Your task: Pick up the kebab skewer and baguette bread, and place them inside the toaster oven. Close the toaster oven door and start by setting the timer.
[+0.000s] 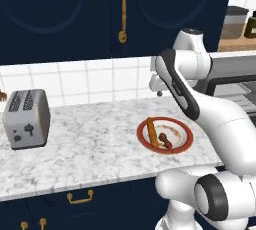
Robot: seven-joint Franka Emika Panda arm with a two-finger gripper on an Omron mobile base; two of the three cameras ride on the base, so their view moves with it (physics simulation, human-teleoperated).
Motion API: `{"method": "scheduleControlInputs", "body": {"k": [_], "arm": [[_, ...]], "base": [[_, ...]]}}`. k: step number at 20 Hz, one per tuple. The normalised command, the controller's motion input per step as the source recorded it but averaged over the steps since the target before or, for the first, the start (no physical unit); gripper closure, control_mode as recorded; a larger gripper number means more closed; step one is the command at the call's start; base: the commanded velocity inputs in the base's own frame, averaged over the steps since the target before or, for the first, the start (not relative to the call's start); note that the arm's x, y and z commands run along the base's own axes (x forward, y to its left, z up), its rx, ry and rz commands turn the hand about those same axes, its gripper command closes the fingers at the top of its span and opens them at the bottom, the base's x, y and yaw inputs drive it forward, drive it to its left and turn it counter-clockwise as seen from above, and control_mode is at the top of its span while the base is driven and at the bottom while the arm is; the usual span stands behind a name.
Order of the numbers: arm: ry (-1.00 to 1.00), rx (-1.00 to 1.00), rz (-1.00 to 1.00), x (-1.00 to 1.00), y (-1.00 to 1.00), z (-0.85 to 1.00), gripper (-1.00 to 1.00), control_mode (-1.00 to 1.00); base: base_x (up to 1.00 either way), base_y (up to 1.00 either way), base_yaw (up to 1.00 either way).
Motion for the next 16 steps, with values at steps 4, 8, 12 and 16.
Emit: {"method": "scheduleControlInputs", "body": {"k": [4,8,12,16], "arm": [[0.00,0.00,0.00,0.00,0.00,0.00,-1.00,1.00],[0.00,0.00,0.00,0.00,0.00,0.00,-1.00,1.00],[0.00,0.00,0.00,0.00,0.00,0.00,-1.00,1.00],[0.00,0.00,0.00,0.00,0.00,0.00,-1.00,1.00]], "base": [[0.06,-0.79,0.00],[0.14,-0.68,0.00],[0.08,-0.26,0.00],[0.00,0.00,0.00]]}}
